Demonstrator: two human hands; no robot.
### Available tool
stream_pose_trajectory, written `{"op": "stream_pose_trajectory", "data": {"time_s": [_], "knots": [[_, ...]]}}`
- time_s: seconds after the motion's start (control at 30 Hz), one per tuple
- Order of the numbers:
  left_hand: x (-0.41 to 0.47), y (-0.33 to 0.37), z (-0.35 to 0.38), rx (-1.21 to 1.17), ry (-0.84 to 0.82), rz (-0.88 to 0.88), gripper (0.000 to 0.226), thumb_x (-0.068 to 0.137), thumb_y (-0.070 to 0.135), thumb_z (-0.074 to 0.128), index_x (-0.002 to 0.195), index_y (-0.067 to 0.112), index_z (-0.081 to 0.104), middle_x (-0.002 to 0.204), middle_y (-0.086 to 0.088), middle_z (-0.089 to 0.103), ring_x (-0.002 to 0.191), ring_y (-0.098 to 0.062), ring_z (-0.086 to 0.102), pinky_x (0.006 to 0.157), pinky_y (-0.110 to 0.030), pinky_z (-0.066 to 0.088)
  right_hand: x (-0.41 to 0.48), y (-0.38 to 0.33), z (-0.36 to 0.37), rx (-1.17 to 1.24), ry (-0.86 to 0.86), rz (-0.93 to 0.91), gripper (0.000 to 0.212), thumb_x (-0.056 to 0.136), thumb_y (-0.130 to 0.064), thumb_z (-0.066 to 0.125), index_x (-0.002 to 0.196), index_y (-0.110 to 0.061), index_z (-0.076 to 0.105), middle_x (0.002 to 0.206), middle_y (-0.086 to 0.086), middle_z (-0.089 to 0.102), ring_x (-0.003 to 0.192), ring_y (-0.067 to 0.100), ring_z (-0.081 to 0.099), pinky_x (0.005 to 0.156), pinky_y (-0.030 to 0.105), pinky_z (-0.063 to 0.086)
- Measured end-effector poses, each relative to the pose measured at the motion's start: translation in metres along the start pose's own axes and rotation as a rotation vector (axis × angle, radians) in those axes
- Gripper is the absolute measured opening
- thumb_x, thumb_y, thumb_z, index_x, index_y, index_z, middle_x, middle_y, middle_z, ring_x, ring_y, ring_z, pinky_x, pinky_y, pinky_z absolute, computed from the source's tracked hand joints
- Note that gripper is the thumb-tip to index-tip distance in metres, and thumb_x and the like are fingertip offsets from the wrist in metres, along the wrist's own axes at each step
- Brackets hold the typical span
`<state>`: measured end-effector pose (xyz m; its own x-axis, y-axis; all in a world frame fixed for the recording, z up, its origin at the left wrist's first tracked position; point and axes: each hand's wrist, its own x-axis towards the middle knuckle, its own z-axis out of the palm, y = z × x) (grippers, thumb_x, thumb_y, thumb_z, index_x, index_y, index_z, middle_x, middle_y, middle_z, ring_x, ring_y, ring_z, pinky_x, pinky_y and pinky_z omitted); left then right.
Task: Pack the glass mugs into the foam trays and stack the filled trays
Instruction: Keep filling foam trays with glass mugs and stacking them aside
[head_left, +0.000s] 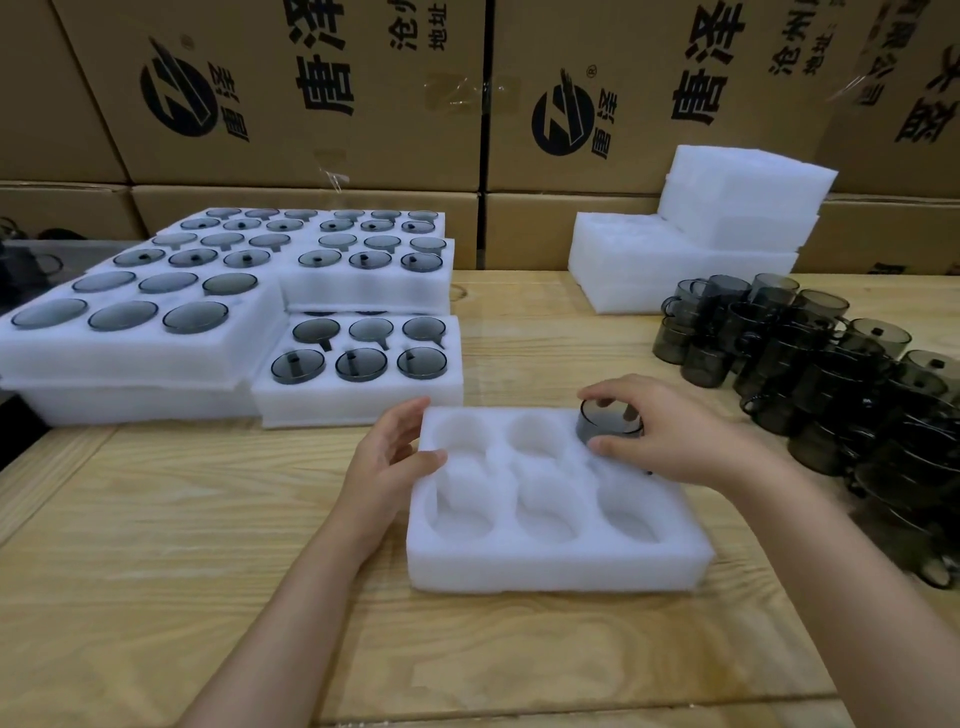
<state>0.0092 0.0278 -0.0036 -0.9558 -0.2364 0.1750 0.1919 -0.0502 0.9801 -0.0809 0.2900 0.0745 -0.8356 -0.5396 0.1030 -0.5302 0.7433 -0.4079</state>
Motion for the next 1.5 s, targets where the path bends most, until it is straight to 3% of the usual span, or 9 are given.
{"op": "stream_pose_trajectory", "data": {"time_s": [0.07, 0.13, 0.23, 0.4, 0.6, 0.73, 0.9, 1.03, 1.5], "knots": [[0.0, 0.001, 0.0, 0.001, 0.0, -0.001, 0.06, 0.064, 0.013, 0.067, 0.122, 0.02, 0.056, 0.122, -0.001, 0.064, 0.109, -0.013, 0.062, 0.082, -0.023, 0.05, 0.003, -0.005, 0.0, 0.062, 0.031, 0.019, 0.047, 0.078, -0.05, 0.062, 0.121, -0.032, 0.057, 0.115, -0.01, 0.053, 0.107, 0.01, 0.045, 0.069, 0.019, 0.044], [0.0, 0.0, 0.0, 0.004, -0.004, -0.003, 0.06, 0.064, 0.014, 0.067, 0.122, 0.02, 0.056, 0.124, -0.002, 0.063, 0.111, -0.014, 0.061, 0.085, -0.025, 0.048, 0.013, -0.009, 0.003, 0.08, 0.09, 0.05, 0.06, 0.08, -0.064, 0.048, 0.127, -0.027, 0.053, 0.131, -0.008, 0.05, 0.124, 0.013, 0.039, 0.086, 0.025, 0.042], [0.0, 0.001, 0.0, 0.002, -0.003, -0.01, 0.064, 0.058, 0.02, 0.073, 0.12, 0.022, 0.057, 0.122, -0.001, 0.064, 0.111, -0.014, 0.061, 0.085, -0.026, 0.048, 0.03, -0.016, 0.018, -0.124, -0.084, 0.077, 0.07, 0.089, -0.067, 0.023, 0.148, -0.029, 0.024, 0.157, -0.005, 0.018, 0.145, 0.016, 0.009, 0.116, 0.038, 0.011], [0.0, 0.0, 0.0, 0.007, 0.005, -0.016, 0.072, 0.051, 0.034, 0.073, 0.12, 0.023, 0.057, 0.119, 0.003, 0.065, 0.111, -0.014, 0.06, 0.085, -0.025, 0.048, 0.026, -0.012, 0.046, -0.238, -0.183, 0.146, 0.073, 0.084, -0.072, 0.004, 0.149, -0.039, 0.005, 0.158, -0.011, 0.002, 0.145, 0.011, -0.005, 0.115, 0.044, -0.008], [0.001, 0.001, 0.001, 0.022, 0.007, -0.008, 0.069, 0.055, 0.026, 0.074, 0.122, 0.022, 0.057, 0.121, 0.002, 0.064, 0.113, -0.015, 0.06, 0.088, -0.028, 0.046, 0.024, -0.016, 0.042, -0.234, -0.127, 0.125, 0.066, 0.09, -0.066, 0.013, 0.147, -0.033, 0.023, 0.154, -0.008, 0.025, 0.142, 0.014, 0.019, 0.115, 0.042, 0.007], [0.0, 0.0, 0.002, 0.009, 0.008, -0.007, 0.061, 0.064, 0.014, 0.067, 0.123, 0.019, 0.056, 0.119, 0.001, 0.065, 0.111, -0.015, 0.061, 0.08, -0.02, 0.05, 0.01, -0.016, 0.02, 0.189, 0.153, 0.118, 0.049, 0.097, -0.044, 0.04, 0.136, -0.016, 0.048, 0.142, 0.0, 0.046, 0.133, 0.017, 0.038, 0.111, 0.034, 0.025], [0.001, -0.001, 0.003, 0.014, 0.019, 0.002, 0.058, 0.065, 0.015, 0.066, 0.122, 0.02, 0.057, 0.12, 0.0, 0.064, 0.112, -0.017, 0.06, 0.087, -0.029, 0.047, -0.043, 0.04, -0.017, -0.38, 0.719, 0.417, 0.045, 0.087, -0.034, 0.059, 0.122, -0.007, 0.057, 0.129, 0.016, 0.055, 0.124, 0.034, 0.042, 0.103, 0.047, 0.029], [0.001, -0.001, 0.003, 0.02, 0.021, 0.006, 0.055, 0.065, 0.015, 0.066, 0.119, 0.022, 0.058, 0.119, 0.001, 0.065, 0.111, -0.016, 0.06, 0.086, -0.028, 0.047, -0.081, 0.082, -0.028, -0.464, 0.69, 0.736, 0.05, 0.083, -0.034, 0.062, 0.119, 0.0, 0.054, 0.126, 0.027, 0.046, 0.119, 0.046, 0.036, 0.095, 0.06, 0.036], [0.002, -0.002, 0.003, 0.006, 0.021, 0.0, 0.054, 0.065, 0.015, 0.066, 0.117, 0.024, 0.058, 0.119, 0.0, 0.065, 0.108, -0.014, 0.062, 0.085, -0.027, 0.047, -0.087, 0.105, -0.031, -0.527, 0.709, 0.74, 0.044, 0.08, -0.028, 0.066, 0.112, -0.001, 0.055, 0.107, 0.028, 0.05, 0.102, 0.049, 0.043, 0.081, 0.062, 0.044]]}}
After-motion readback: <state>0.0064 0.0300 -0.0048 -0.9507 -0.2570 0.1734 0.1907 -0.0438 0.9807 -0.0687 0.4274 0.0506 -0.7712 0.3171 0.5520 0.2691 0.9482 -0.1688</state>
